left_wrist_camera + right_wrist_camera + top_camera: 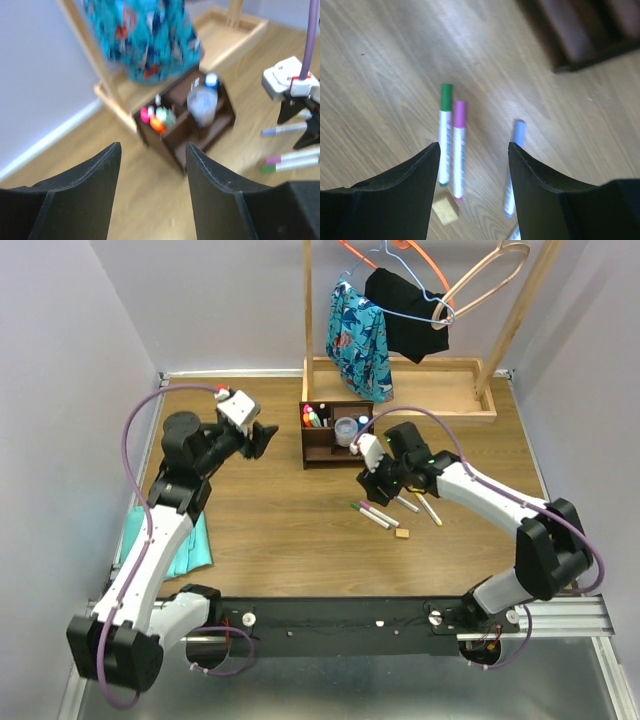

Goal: Sort the stationery into containers
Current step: Pick up the pen from the center of the board.

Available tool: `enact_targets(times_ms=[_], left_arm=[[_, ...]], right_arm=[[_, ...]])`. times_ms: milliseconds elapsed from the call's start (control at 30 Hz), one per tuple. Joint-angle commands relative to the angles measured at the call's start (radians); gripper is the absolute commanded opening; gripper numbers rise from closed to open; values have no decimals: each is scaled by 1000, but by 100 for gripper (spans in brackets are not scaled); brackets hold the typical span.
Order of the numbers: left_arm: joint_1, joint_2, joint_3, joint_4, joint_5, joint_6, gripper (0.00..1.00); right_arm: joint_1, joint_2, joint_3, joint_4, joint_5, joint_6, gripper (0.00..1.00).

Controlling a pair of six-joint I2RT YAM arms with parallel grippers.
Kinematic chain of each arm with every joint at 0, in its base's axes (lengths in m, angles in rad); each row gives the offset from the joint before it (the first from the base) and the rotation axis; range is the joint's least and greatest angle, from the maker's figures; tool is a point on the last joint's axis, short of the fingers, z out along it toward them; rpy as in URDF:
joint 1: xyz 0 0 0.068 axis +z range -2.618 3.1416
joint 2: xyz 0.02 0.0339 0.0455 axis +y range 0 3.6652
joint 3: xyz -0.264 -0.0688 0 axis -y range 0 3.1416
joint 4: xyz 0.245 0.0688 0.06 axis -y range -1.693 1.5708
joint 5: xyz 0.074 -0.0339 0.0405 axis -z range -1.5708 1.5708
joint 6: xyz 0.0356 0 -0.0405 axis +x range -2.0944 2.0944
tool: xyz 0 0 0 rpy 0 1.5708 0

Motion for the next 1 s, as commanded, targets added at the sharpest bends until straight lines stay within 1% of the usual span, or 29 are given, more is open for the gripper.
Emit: enact_targets(times_ms=[0,33,133,167,333,367,400,433,500,700,967], left_arm=[[22,-129,-104,-266,-117,108,64],[41,-169,-124,-280,-120,111,64],[88,-218,-147,-305,-99,77,64],[122,-226,-150,-305,-94,68,64],[203,-257,-175,-273,-62,8,64],[206,-260,-179,-268,-66,-36,64],[244,-262,-184,-252,-79,-62,64],[259,-260,-190,-248,-74,-81,64],[277,-265,-201,-239,-66,-102,64],[286,-283,-224,-239,-63,-98,64],[300,-297,-239,-230,-82,-95,64]], right_arm=[[84,75,14,27,2,-23,64],[92,103,22,29,2,-23,63],[117,134,37,36,2,-26,63],[117,152,47,44,2,-26,63],[120,192,67,62,16,-23,64],[120,195,70,68,15,-19,64],[118,206,76,71,13,-12,64],[120,210,77,75,13,-8,64],[124,224,80,82,16,-5,64],[146,263,90,82,24,-14,63],[149,324,93,93,57,-21,58]])
